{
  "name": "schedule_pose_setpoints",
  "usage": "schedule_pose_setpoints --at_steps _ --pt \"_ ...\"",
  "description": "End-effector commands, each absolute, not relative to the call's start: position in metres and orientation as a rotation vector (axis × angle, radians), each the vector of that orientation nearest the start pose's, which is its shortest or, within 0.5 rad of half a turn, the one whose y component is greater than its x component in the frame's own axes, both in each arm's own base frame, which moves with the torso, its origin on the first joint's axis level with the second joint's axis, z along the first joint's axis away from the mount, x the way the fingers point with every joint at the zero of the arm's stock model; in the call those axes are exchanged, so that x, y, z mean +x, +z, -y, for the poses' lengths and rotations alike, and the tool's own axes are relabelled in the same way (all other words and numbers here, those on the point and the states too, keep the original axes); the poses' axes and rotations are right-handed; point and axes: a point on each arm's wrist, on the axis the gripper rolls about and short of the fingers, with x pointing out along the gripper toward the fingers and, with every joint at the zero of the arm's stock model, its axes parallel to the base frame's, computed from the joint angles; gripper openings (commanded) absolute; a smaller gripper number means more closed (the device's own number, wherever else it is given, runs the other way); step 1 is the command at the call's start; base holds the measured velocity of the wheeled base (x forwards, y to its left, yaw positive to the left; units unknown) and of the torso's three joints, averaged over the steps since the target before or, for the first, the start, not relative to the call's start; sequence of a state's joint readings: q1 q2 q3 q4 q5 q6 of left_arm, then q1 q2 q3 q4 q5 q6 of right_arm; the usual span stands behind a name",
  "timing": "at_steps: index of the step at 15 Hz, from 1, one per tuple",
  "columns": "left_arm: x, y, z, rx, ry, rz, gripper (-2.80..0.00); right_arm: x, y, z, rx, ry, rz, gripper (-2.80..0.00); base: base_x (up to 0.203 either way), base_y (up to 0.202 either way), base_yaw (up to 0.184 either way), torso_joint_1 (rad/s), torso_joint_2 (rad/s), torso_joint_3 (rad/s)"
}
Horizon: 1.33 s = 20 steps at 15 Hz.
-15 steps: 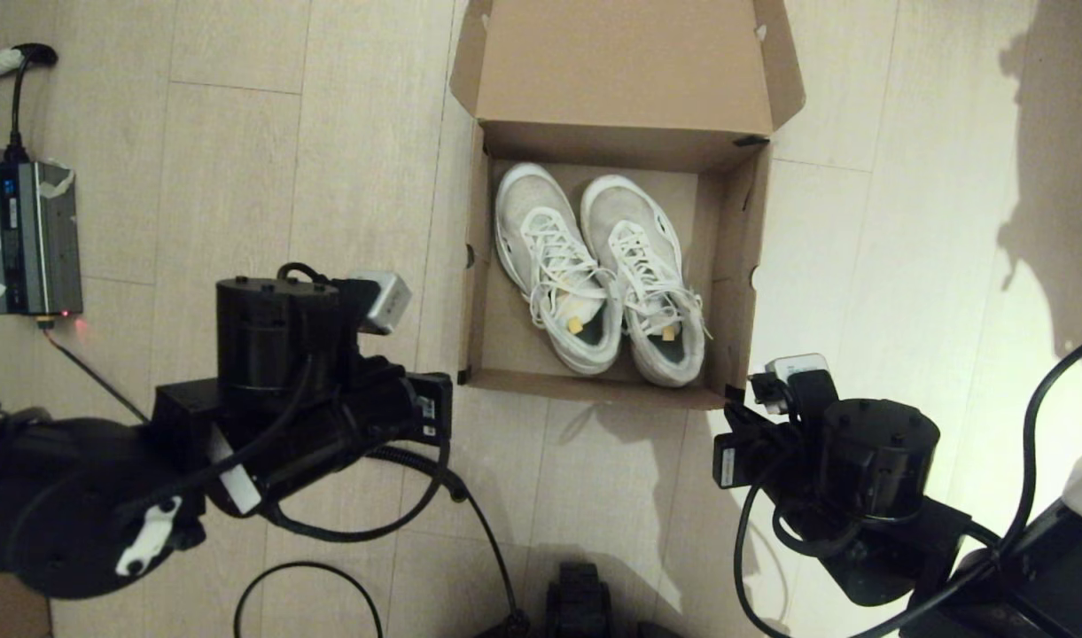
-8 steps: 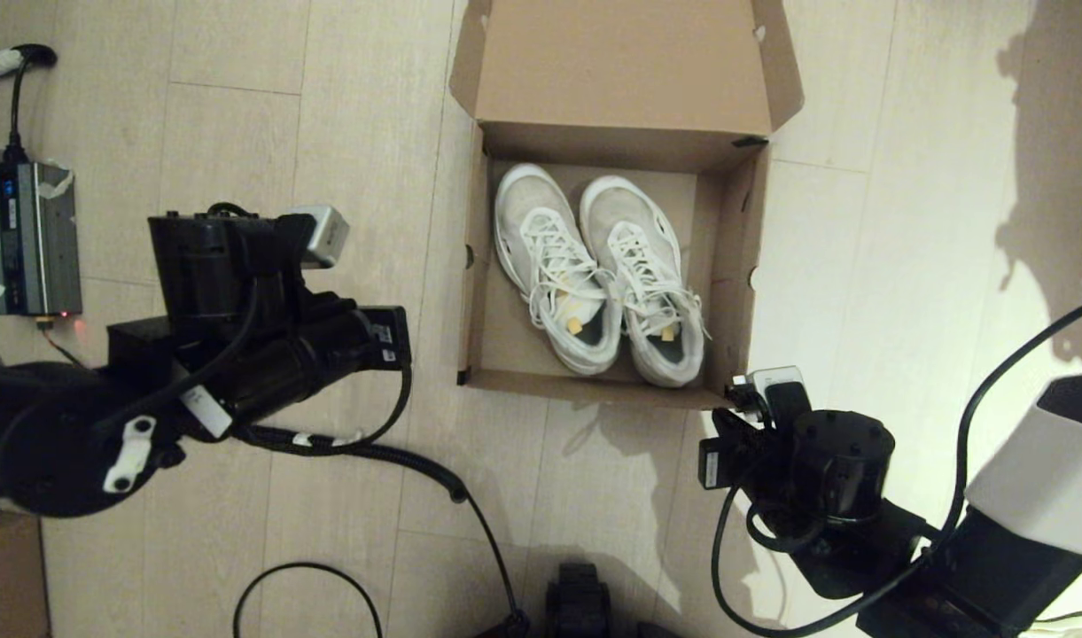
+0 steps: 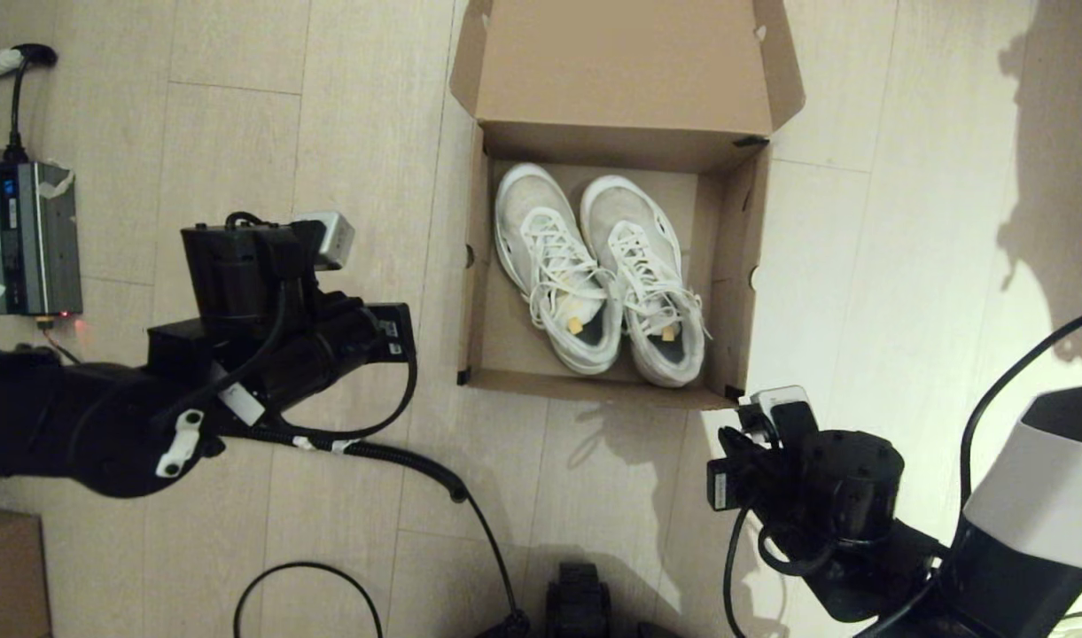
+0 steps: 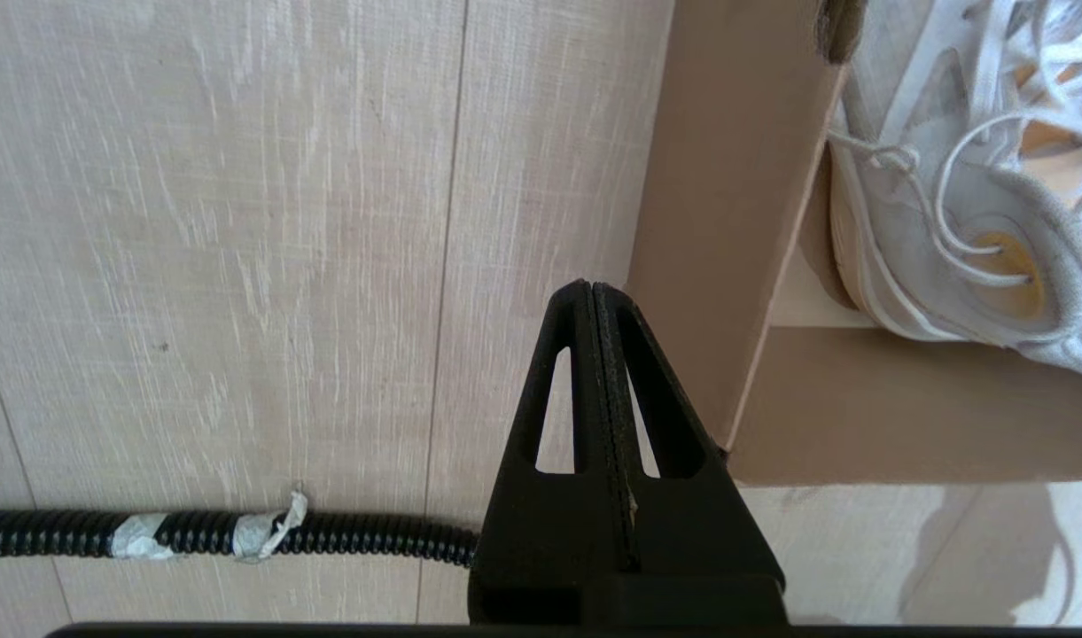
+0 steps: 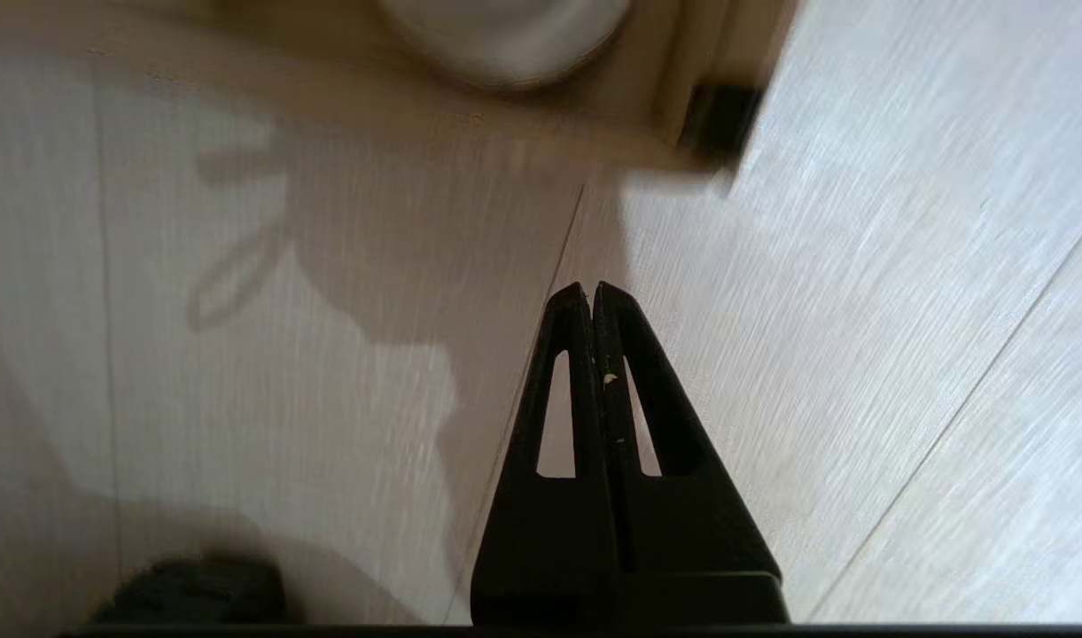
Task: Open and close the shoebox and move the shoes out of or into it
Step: Close the shoe box
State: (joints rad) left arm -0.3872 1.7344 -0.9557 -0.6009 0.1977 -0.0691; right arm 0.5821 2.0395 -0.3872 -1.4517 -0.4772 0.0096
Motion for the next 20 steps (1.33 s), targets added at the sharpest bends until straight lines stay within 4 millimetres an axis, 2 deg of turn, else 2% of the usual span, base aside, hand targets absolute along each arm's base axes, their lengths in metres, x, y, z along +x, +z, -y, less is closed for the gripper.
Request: schedule_pose_setpoints --at_steps 1,3,6,9,12,15,20 --pt "0.306 0.205 0.120 -0.016 -0.180 -0.187 -2.80 0.251 0.079 -0.153 -0.069 0.102 -0.133 -2.80 0.000 0.000 0.000 0.000 0.00 0.000" --pt "0.306 0.204 0.120 -0.015 -0.180 -0.189 -2.80 0.251 0.085 -0.153 -0.058 0.103 -0.113 -2.80 0.000 0.000 0.000 0.000 0.00 0.000" --pt "0.307 0.200 0.120 -0.013 -0.179 -0.202 -2.80 0.262 0.099 -0.158 -0.018 0.098 -0.047 -2.80 0.000 0.000 0.000 0.000 0.00 0.000" --pt "0.304 0.192 0.118 -0.006 -0.175 -0.231 -2.80 0.278 0.098 -0.157 -0.009 0.067 -0.033 -2.80 0.000 0.000 0.000 0.000 0.00 0.000" --pt "0.303 0.189 0.117 -0.005 -0.171 -0.239 -2.80 0.289 0.087 -0.156 -0.016 0.046 -0.050 -2.80 0.000 0.000 0.000 0.000 0.00 0.000" --pt "0.304 0.190 0.116 -0.015 -0.167 -0.238 -2.80 0.295 0.059 -0.158 -0.048 0.047 -0.108 -2.80 0.000 0.000 0.000 0.000 0.00 0.000" --pt "0.304 0.190 0.116 -0.017 -0.165 -0.238 -2.80 0.263 0.029 -0.145 -0.121 0.084 -0.253 -2.80 0.000 0.000 0.000 0.000 0.00 0.000"
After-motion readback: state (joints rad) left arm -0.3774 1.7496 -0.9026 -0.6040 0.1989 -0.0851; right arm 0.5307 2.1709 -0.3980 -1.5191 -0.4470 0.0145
